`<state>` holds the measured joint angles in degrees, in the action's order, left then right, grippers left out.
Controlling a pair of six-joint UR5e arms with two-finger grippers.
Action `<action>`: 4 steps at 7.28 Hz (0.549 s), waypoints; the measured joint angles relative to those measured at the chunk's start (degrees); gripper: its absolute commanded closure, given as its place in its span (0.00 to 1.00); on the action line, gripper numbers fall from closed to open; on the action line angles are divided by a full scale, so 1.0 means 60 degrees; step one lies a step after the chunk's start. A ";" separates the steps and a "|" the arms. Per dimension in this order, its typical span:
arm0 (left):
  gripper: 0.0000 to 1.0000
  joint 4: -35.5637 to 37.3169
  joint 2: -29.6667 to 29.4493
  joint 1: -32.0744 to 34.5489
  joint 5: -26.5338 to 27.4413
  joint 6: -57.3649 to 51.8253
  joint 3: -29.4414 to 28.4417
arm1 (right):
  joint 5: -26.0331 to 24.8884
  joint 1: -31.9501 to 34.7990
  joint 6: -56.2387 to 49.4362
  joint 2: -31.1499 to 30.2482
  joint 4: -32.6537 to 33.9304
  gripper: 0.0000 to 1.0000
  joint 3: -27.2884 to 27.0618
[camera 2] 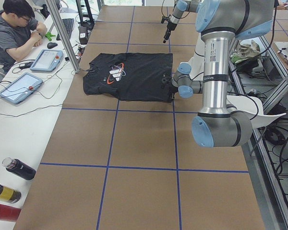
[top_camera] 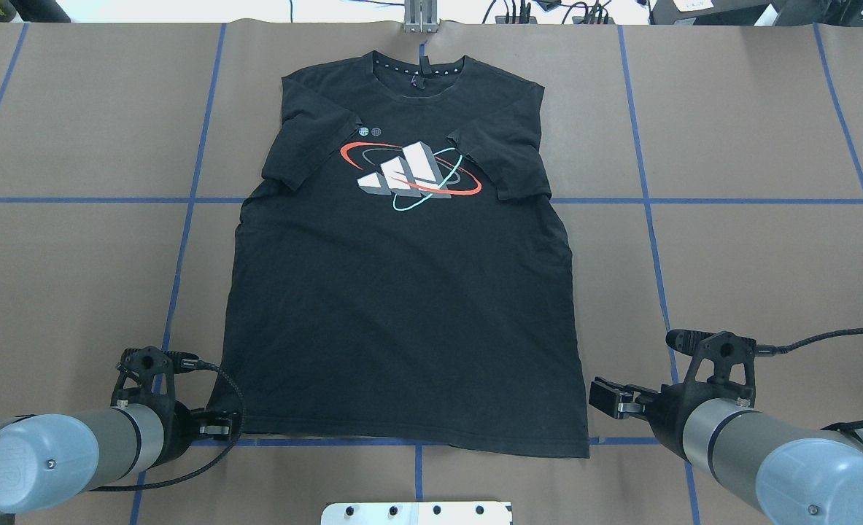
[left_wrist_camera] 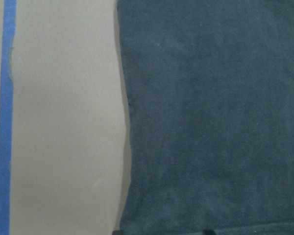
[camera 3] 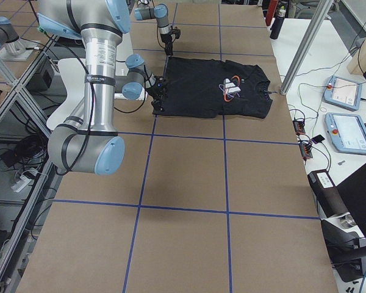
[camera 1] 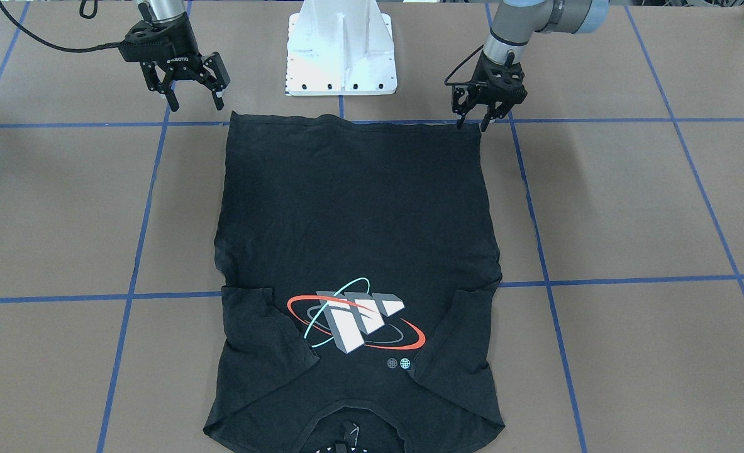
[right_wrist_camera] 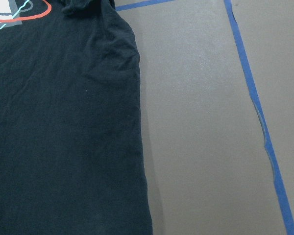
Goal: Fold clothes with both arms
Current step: 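Position both grippers at the hem corners nearest the robot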
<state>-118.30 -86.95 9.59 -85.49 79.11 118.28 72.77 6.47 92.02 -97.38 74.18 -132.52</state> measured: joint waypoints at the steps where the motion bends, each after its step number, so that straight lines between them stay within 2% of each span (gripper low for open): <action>1: 0.42 0.0003 0.0013 0.0002 -0.0008 -0.0001 -0.0020 | 0.0000 -0.0004 0.0000 0.0000 0.0000 0.00 0.0001; 4: 0.47 0.0013 0.0020 0.0010 -0.0202 0.0001 -0.0037 | 0.0000 -0.0008 -0.0004 0.0000 0.0000 0.00 0.0003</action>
<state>-118.22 -86.83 9.65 -86.70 79.12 118.06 72.77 6.42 92.00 -97.38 74.18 -132.51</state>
